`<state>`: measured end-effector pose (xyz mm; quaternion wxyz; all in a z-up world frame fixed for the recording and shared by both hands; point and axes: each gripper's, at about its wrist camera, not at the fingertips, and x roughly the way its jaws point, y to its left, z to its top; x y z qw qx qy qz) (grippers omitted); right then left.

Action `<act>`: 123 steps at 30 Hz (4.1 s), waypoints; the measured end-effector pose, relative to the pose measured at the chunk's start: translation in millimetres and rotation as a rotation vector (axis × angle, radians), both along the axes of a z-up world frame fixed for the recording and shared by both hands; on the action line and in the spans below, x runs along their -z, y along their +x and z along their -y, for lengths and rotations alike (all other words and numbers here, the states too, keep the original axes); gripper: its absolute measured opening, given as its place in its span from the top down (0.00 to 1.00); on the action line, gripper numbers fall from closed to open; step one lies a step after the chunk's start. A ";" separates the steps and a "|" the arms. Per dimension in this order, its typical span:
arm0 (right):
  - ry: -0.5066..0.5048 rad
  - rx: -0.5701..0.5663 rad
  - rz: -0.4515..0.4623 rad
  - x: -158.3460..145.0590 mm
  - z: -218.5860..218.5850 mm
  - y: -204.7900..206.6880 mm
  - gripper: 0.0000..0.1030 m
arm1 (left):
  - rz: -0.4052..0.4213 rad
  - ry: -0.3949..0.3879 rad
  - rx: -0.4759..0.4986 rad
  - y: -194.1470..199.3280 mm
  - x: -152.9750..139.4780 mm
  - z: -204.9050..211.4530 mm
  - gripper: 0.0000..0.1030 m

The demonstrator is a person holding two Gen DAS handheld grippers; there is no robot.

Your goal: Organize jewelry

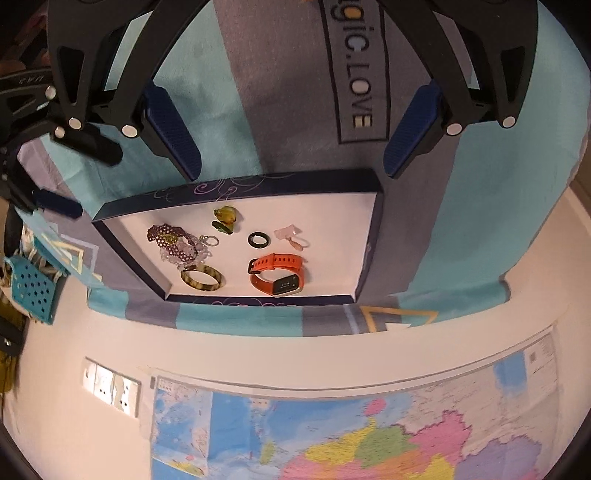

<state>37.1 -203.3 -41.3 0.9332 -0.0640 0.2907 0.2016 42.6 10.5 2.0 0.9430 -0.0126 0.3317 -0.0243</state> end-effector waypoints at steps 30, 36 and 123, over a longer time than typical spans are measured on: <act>0.028 0.011 -0.077 13.7 0.1 -13.8 0.07 | -0.019 0.028 -0.025 -23.4 3.6 6.5 0.05; 0.028 0.007 -0.076 12.5 -0.9 -14.7 0.07 | -0.021 0.028 -0.024 -23.5 3.7 7.2 0.05; 0.030 0.002 -0.089 16.8 1.0 -11.7 0.07 | -0.017 0.025 0.010 -24.9 12.7 15.3 0.05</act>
